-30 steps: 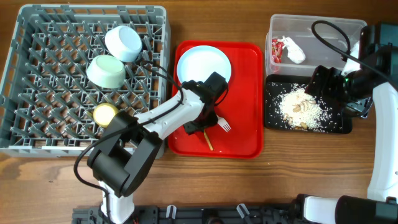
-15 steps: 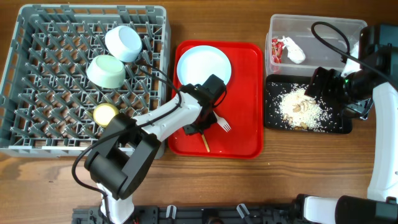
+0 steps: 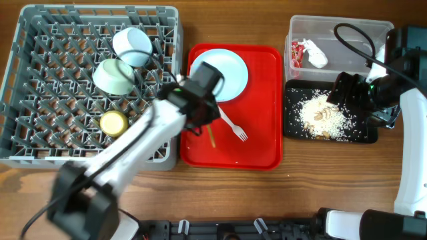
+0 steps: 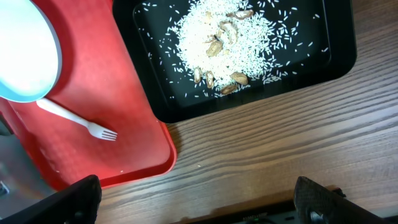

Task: Sort waste into correct bins and load items into the dishwasher rack
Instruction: 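Carry the chopsticks left and drop them into the rack, then reach the left gripper back to the tray and grasp the white fork, then carry the white fork into the rack and release it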

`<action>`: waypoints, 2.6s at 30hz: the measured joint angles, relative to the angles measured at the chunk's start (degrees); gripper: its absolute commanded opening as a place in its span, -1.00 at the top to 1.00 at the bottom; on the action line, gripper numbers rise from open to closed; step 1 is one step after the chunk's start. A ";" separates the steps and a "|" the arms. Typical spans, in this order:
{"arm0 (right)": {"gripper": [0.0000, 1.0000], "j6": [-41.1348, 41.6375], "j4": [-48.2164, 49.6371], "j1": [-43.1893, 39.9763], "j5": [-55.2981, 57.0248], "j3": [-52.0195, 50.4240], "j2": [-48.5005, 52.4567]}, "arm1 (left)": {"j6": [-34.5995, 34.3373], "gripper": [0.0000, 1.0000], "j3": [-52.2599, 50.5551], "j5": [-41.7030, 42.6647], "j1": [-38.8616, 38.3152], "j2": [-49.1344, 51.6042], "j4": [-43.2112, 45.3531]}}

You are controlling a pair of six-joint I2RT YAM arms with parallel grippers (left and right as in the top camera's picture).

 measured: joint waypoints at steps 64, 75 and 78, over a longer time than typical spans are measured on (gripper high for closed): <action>-0.99 -0.02 0.57 0.00 0.00 0.00 0.00 | -13.38 0.92 5.46 -3.39 -15.32 22.93 2.75; -0.99 -0.66 0.57 0.00 0.00 0.00 0.00 | 15.50 0.92 4.63 -2.82 3.80 -4.04 -4.63; -1.00 -0.66 0.57 0.00 0.00 0.00 0.00 | 25.53 0.92 4.63 -2.97 13.73 -4.15 -3.93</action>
